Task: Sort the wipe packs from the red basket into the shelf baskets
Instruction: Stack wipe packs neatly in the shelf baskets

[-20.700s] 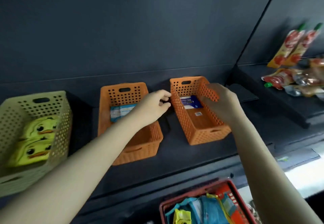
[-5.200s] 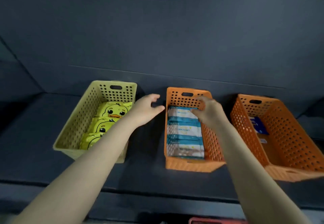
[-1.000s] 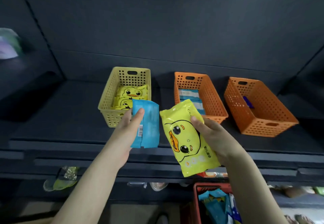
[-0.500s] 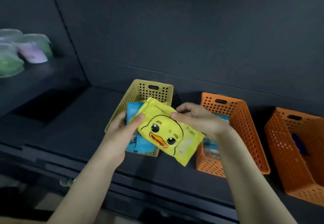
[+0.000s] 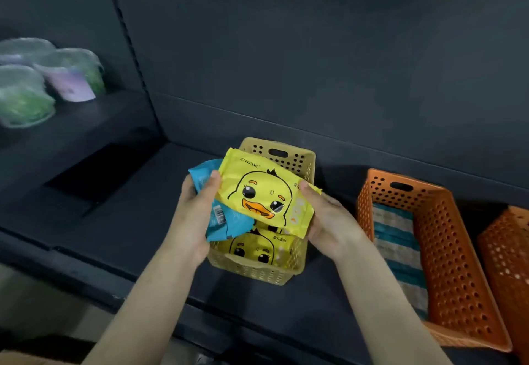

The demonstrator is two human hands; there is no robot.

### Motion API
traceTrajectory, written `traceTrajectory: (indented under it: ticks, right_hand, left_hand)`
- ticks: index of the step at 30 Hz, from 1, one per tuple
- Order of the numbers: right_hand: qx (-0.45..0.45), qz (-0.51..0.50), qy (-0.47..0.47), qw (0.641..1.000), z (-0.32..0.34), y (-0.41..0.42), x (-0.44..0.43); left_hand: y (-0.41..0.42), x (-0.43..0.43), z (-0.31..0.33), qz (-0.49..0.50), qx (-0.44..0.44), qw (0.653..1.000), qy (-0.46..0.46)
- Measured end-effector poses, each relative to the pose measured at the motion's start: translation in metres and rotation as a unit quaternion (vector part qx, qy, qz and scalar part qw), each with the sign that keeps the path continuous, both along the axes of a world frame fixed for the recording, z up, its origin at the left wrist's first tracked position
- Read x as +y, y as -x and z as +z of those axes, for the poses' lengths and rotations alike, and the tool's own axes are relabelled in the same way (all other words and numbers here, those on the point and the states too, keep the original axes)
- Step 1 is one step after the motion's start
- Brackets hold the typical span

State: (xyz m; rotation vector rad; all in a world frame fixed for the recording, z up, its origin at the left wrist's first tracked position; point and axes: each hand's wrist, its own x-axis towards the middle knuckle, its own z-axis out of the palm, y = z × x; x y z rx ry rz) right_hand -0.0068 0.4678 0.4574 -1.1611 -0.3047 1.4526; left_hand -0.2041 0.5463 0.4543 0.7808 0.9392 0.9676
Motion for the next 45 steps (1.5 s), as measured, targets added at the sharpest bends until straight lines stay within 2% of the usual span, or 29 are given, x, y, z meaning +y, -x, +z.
traceTrajectory:
  ticks: [7,12,14,16,19,24,28,33,34,38,45]
  right_hand:
    - [-0.056,-0.013,-0.024,0.998,0.012,-0.014,0.032]
    - [-0.105,-0.046,-0.033,0.993,0.015,-0.020,0.039]
    - [-0.150,-0.067,-0.010,0.986,0.014,-0.025,0.037]
    - [-0.232,-0.065,0.017,0.970,0.013,-0.027,0.036]
    - [-0.381,0.025,0.077,0.921,0.010,-0.014,0.043]
    - [-0.467,0.138,0.141,0.862,-0.005,0.009,0.066]
    - [-0.627,0.241,0.186,0.717,-0.002,0.004,0.080]
    - [-0.691,0.316,0.214,0.614,-0.017,0.007,0.099]
    - [-0.691,0.331,0.215,0.605,-0.020,0.006,0.100]
    - [-0.621,0.347,0.191,0.677,-0.030,0.004,0.097]
    - [-0.600,0.380,0.176,0.682,-0.038,-0.007,0.091]
  left_hand:
    - [-0.007,0.049,-0.001,-0.030,0.025,0.998,-0.059]
    - [-0.006,0.077,-0.005,-0.057,0.113,0.978,-0.164]
    - [0.003,0.092,-0.005,-0.050,0.143,0.969,-0.193]
    - [0.012,0.107,-0.005,-0.046,0.144,0.970,-0.190]
    - [0.015,0.120,-0.006,-0.074,0.134,0.974,-0.168]
    - [0.006,0.123,-0.009,-0.137,0.113,0.974,-0.143]
    - [0.004,0.127,-0.013,-0.169,0.103,0.971,-0.132]
    - [-0.003,0.127,-0.018,-0.192,0.088,0.971,-0.113]
    - [-0.004,0.127,-0.019,-0.196,0.090,0.970,-0.109]
    - [-0.006,0.126,-0.023,-0.204,0.100,0.968,-0.104]
    - [-0.007,0.126,-0.023,-0.220,0.113,0.962,-0.116]
